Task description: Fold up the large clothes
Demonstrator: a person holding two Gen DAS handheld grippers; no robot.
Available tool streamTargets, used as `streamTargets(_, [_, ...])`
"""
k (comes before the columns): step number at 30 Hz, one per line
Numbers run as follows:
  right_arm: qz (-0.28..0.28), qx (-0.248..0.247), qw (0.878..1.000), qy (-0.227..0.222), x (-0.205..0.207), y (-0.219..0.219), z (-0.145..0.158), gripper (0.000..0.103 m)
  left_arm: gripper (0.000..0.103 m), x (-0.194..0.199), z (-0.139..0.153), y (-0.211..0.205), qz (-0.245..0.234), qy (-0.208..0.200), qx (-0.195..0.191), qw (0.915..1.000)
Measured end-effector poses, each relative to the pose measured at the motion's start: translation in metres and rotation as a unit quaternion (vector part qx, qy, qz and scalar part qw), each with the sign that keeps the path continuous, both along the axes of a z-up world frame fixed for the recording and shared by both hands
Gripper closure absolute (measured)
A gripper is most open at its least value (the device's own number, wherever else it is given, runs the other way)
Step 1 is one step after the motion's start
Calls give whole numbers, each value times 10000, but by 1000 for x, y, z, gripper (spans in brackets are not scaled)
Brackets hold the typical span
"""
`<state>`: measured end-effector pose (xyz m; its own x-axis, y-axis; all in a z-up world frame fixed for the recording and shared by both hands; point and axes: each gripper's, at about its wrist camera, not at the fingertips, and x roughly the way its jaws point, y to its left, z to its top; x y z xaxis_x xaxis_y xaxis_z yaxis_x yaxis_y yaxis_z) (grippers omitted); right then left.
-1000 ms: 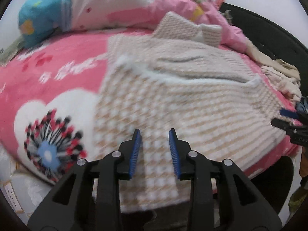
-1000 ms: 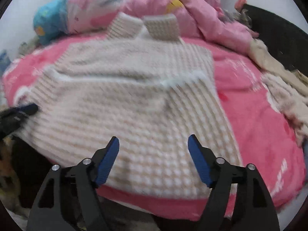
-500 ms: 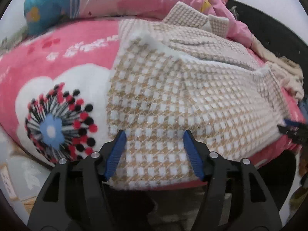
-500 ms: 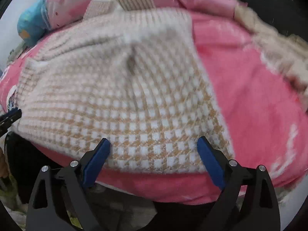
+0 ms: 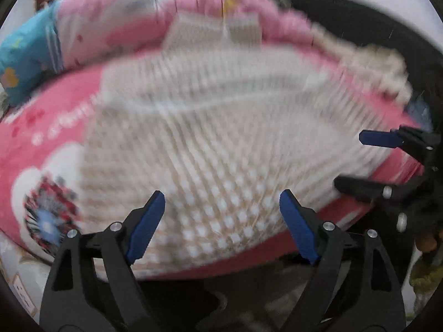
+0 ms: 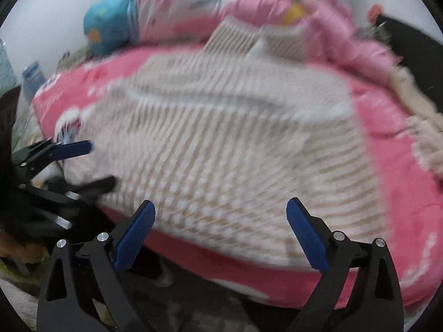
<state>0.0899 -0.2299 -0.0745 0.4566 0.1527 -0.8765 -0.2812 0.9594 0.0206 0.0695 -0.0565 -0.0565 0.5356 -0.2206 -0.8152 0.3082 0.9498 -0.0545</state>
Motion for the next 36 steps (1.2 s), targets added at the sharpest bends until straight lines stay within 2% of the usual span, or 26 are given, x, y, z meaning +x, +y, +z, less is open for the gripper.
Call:
streamTargets(1, [-8, -71, 10000, 25, 0, 2, -10, 7, 20, 4, -12, -2, 107, 111, 101, 9998])
streamTargets(3, [46, -132, 9998, -142, -4, 5, -8, 6, 19, 0, -16, -3, 43, -55, 218, 9997])
streamTargets(5, [36, -87, 9999, -144, -7, 4, 0, 6, 18, -4, -10, 0, 47, -69, 65, 9999])
streamTargets(8, [-115, 248, 9995, -137, -9, -7, 13, 6, 18, -3, -7, 10, 97, 56, -283, 9995])
streamTargets(11, [-290, 564, 9976, -265, -12, -22, 28, 6, 18, -4, -4, 13, 127, 82, -422, 9990])
streamTargets(15, [-524, 706, 9944, -582, -13, -36, 47, 6, 18, -3, 13, 22, 170, -169, -709, 9972])
streamTargets(18, [-599, 739, 9930, -698, -6, -42, 51, 6, 18, -1, 24, 24, 222, -362, -766, 9962])
streamTargets(20, [-563, 815, 9934, -581, 2, -42, 41, 6, 18, 6, 21, 25, 313, -335, -643, 9969])
streamTargets(21, [-533, 773, 9943, -509, 5, -39, 35, 6, 18, 13, 13, 25, 428, -187, -499, 9977])
streamTargets(22, [-504, 523, 9970, -278, 10, -32, 16, 6, 18, 18, 4, 27, 525, -10, -406, 9978])
streamTargets(23, [-483, 295, 9983, -113, 13, -27, -1, 6, 18, 23, -6, 29, 602, 163, -404, 9972])
streamTargets(24, [-478, 309, 9981, -247, 10, -27, -3, 6, 18, 24, -11, 34, 638, 193, -556, 9962])
streamTargets(29, [-674, 676, 9954, -99, 10, -42, 16, 5, 18, 22, -1, 38, 678, 130, -761, 9947])
streamTargets(32, [-770, 553, 9944, -460, 3, -49, 38, 5, 18, 16, 10, 48, 737, -3, -1013, 9921])
streamTargets(34, [-869, 416, 9928, -713, 0, -55, 49, 5, 18, 12, 22, 57, 755, -281, -1090, 9908])
streamTargets(36, [-1021, 323, 9920, -672, 3, -63, 43, 5, 18, 16, 22, 62, 846, -340, -1028, 9905])
